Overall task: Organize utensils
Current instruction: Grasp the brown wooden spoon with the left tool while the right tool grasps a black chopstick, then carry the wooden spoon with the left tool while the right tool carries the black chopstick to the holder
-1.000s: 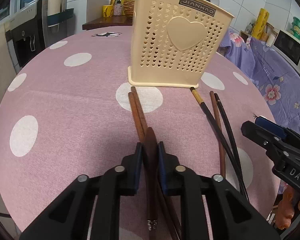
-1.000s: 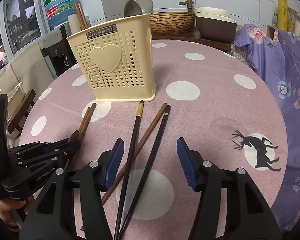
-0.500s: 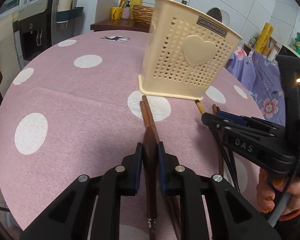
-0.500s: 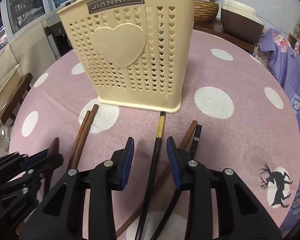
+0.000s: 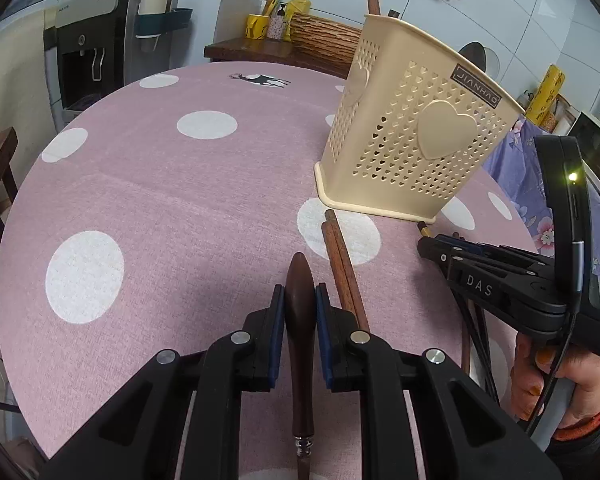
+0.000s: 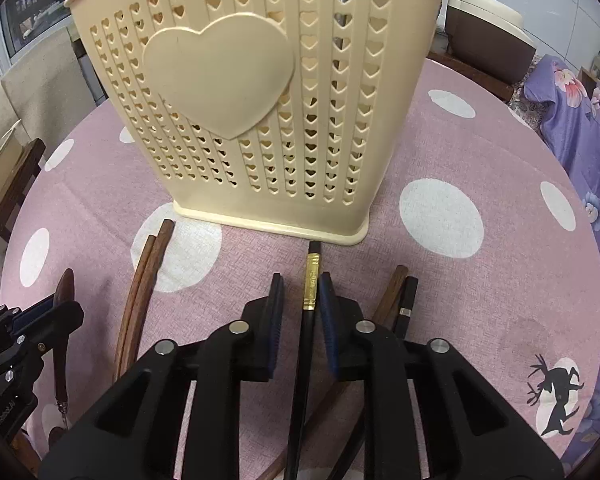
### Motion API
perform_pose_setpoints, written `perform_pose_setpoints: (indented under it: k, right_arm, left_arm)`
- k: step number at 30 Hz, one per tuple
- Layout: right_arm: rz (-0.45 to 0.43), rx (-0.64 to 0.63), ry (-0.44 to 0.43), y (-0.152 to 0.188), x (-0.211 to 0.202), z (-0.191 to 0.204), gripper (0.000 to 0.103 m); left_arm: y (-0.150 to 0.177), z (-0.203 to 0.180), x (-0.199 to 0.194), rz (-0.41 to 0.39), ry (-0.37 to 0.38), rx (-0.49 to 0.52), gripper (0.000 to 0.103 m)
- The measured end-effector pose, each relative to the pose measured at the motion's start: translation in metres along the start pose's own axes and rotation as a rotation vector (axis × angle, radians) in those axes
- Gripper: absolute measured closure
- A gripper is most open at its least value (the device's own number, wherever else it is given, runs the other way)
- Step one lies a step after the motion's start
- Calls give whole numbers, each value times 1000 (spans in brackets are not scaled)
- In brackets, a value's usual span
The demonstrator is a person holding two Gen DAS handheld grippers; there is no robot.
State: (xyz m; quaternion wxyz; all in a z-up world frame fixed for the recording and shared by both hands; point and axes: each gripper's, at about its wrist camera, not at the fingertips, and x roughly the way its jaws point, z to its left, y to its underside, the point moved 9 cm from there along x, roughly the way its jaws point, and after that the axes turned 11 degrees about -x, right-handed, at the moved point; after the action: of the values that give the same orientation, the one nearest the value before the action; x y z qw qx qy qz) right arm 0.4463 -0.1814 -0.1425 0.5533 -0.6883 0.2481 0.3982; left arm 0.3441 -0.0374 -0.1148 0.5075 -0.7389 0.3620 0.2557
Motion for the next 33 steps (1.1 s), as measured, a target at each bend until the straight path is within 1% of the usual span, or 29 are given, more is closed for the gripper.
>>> perform_pose_setpoints:
  k: [4,11,16,22,25,33]
  right_arm:
    - [-3,2,1,0,1,-2,94]
    - [-15,13,-43,-1,0,-3,95]
    - [-46,6,-41,-4,-9,1,95]
    - [-103,-13,-66,-11,-35,10,95]
    - [-136,-23,-78,-14,-52,14,95]
    - [-262,-50,-113,-29,-116,14,95]
  left_arm:
    - [-1,1,1,-1,-2,0,87]
    - [-5,1,1,-11,-6,-1,87]
    - [-7,1,-2,-23,-3,-4,87]
    - [-11,-3,-13,-49,6,2,87]
    - [-16,-5,-24,-78,12,7,87]
    - [-40,-18,-50,-158,31,27,87]
